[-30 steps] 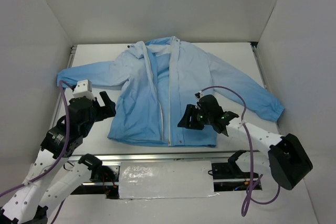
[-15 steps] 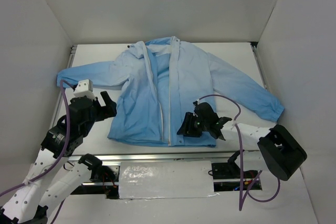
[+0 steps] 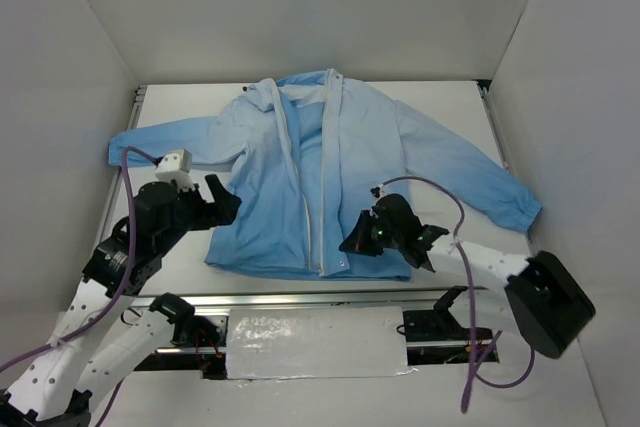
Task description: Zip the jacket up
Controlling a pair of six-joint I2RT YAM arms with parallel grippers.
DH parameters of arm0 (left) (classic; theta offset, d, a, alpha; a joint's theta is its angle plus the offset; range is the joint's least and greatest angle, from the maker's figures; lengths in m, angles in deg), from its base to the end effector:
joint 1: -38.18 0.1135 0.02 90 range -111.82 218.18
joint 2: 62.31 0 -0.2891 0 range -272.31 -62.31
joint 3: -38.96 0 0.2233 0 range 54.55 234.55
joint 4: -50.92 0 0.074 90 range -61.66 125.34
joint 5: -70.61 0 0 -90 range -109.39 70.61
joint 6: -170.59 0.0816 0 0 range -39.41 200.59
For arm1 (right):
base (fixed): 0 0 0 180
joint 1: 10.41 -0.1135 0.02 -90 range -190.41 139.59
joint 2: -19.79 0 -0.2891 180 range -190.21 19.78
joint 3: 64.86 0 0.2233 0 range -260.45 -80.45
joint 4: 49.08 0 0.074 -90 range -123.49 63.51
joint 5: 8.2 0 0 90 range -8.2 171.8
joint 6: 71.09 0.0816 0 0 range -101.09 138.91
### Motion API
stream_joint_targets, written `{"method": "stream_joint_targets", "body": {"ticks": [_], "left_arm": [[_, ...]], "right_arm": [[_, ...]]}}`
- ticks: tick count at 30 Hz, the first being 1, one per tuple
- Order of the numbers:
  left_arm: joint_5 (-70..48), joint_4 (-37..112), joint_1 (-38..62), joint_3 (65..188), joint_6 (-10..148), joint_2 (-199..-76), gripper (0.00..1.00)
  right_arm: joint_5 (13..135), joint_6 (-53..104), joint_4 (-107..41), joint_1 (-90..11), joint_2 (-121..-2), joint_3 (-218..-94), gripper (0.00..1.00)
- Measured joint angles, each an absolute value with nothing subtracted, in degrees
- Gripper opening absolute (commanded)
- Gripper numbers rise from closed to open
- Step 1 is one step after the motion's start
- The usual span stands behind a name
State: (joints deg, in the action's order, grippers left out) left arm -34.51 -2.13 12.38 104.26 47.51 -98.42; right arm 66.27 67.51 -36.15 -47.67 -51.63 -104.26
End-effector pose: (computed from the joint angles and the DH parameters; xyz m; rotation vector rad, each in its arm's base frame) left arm 0.1183 -0.0335 0.3310 -0.2975 1.9723 -0.4063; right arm 0.1660 0.1537 0.1613 0.1092 2.5700 0.9819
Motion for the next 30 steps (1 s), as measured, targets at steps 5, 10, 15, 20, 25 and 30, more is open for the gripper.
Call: {"method": "stream_joint_targets", "body": {"ticks": [5, 10, 15, 20, 25, 30], "left_arm": [[-12.8, 12.6, 11.6, 97.8, 42.0, -101.5, 0.99], [-3.0, 27.9, 1.7, 89.8, 34.5, -111.5, 0.94], [-1.1, 39.6, -5.3, 89.8, 30.6, -120.5, 0.95], [-2.8, 46.5, -6.3, 90.1, 29.4, -126.1, 0.88], [-4.3, 49.8, -6.3, 90.7, 29.3, -132.9, 0.84], [-4.1, 54.0, -6.3, 90.7, 29.1, -138.6, 0.77]], "right_arm": [[67.2, 67.7, -35.9, -47.8, -33.8, -103.6, 0.0], [69.2, 66.9, -33.0, -47.8, -24.7, -104.5, 0.0], [69.2, 66.4, -29.6, -47.8, -24.0, -104.7, 0.0], [69.4, 66.8, -28.5, -47.8, -21.6, -104.1, 0.0], [70.2, 67.4, -27.8, -47.8, -19.5, -103.3, 0.0], [70.4, 67.5, -27.6, -47.8, -19.2, -103.2, 0.0]]}}
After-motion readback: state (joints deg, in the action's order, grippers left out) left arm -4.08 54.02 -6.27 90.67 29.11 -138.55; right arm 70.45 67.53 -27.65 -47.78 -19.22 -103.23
